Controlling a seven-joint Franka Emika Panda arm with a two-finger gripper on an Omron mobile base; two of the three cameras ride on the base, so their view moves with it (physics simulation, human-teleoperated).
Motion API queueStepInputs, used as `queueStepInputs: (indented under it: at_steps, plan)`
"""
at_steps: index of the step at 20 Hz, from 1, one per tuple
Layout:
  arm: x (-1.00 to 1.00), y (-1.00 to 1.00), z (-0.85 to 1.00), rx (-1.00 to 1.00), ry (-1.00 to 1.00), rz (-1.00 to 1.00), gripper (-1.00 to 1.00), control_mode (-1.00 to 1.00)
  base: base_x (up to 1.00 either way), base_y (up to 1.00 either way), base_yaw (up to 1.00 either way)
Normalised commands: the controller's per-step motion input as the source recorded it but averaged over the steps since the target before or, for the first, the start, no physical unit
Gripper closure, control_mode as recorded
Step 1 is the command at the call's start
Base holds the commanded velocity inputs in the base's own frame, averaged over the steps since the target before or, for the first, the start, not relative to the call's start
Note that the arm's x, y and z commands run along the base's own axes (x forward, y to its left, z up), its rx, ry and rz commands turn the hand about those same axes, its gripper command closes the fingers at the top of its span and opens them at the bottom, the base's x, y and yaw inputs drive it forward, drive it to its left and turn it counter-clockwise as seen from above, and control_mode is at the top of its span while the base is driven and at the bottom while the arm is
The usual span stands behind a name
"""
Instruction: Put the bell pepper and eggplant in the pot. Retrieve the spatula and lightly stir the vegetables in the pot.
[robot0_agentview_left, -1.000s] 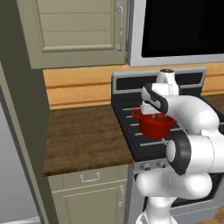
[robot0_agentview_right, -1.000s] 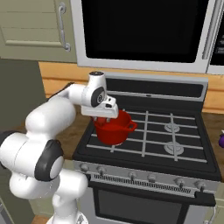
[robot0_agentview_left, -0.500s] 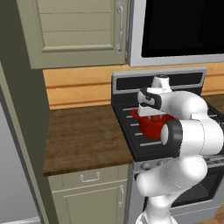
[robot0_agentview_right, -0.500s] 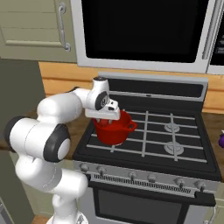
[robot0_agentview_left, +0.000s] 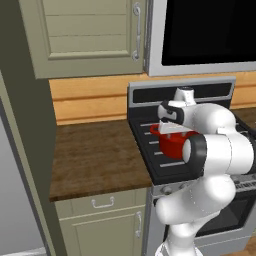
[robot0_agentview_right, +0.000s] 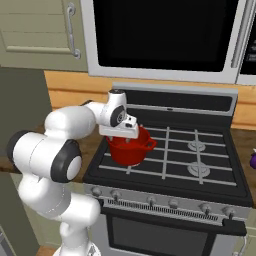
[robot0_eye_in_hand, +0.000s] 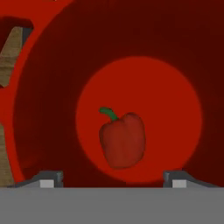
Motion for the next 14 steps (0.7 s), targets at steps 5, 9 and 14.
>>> queueStepInputs:
  at_steps: [5,9,14]
  plan:
    - [0.00,-0.07,0.18,0.00,0.00,0.00,-1.00,-1.00,0.00,0.00,0.00]
    - [-0.02,-0.04,0.56,0.00,-0.01,0.00,-1.00,-1.00,0.00,0.00,0.00]
    - [-0.29,0.00,0.51,0.00,-0.07,0.00,-1.00,-1.00,0.00,0.00,0.00]
